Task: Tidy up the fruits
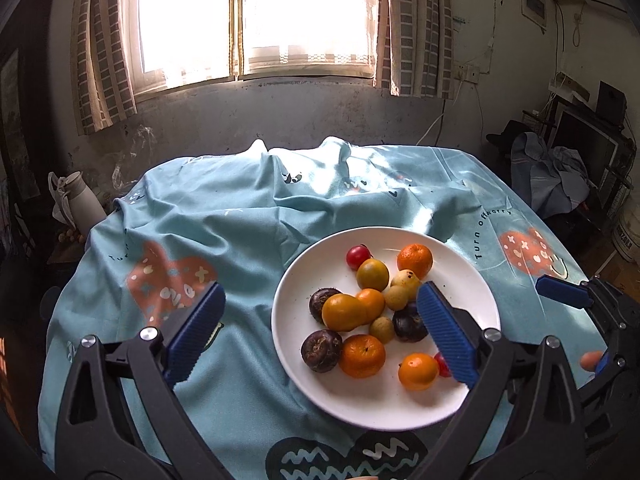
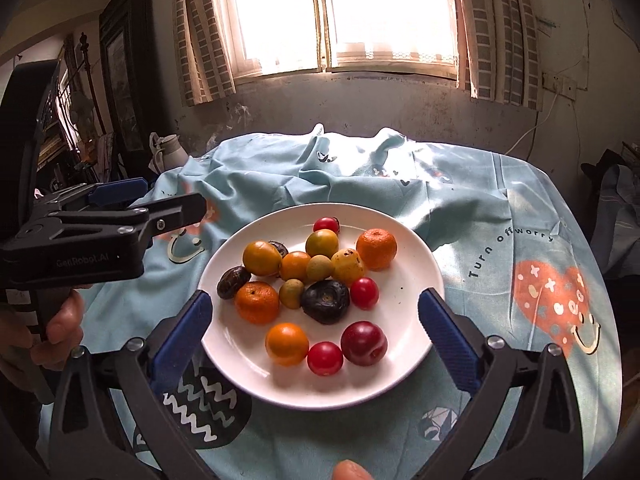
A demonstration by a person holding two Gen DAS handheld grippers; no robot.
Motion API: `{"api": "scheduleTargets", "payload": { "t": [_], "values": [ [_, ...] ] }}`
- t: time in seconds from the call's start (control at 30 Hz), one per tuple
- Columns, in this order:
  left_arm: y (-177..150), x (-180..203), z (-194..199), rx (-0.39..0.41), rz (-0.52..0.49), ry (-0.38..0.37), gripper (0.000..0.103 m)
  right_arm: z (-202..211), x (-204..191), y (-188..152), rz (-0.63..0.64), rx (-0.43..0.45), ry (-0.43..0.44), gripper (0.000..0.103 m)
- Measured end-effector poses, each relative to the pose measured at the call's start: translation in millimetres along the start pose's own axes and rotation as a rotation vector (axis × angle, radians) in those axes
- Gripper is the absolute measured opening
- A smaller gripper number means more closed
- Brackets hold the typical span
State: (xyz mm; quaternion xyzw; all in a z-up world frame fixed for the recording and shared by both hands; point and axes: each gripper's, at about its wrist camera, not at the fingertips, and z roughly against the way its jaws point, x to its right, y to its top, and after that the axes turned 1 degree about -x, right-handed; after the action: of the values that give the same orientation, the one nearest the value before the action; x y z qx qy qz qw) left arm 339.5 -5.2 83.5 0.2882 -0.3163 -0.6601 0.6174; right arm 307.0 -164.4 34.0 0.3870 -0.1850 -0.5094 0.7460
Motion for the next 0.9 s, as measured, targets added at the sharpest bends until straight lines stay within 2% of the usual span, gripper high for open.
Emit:
{"api": "scheduleTargets", "payload": {
  "t": [0.17, 0.27, 0.37, 0.53, 0.7, 0.77, 0.9],
  "values": [
    [-36.1, 3.9, 33.0, -0.005, -0.014, -0.001, 0.1, 25.6, -8.8, -36.1, 0.02, -0.01, -0.004, 0.102],
    [-63.0, 7.2, 45.3, -0.027, -0.033, 0.0, 0.1, 33.5, -11.4, -60.4, 0.034, -0.005, -0.033, 0.102],
    [-91.6, 9.7, 56.7, -0.041, -0.051, 0.01, 0.1, 40.2, -10.6, -83.6, 0.026, -0.017, -0.024, 0.102],
    [-129.9, 12.2, 72.0, -0.035, -0.078, 0.007, 0.1, 54.3, -15.6, -112.5, 0.069, -0.014, -0.053, 0.102],
    [-153.9, 12.8, 74.0, -0.03, -0.085, 0.0, 0.1, 59.7, -8.5, -131.1, 0.005, -0.01, -0.041, 0.102],
    [-158.3, 10.7, 70.0, -0.057, -0.072, -0.001, 0.1, 61.7, -10.0, -133.7, 0.01, -0.005, -0.041, 0.102],
    [-163.4, 10.0, 71.0, -0.056, -0.069, -0.006, 0.1, 62.6, -16.2, -135.5, 0.03, 0.001, -0.04, 0.102]
  ]
}}
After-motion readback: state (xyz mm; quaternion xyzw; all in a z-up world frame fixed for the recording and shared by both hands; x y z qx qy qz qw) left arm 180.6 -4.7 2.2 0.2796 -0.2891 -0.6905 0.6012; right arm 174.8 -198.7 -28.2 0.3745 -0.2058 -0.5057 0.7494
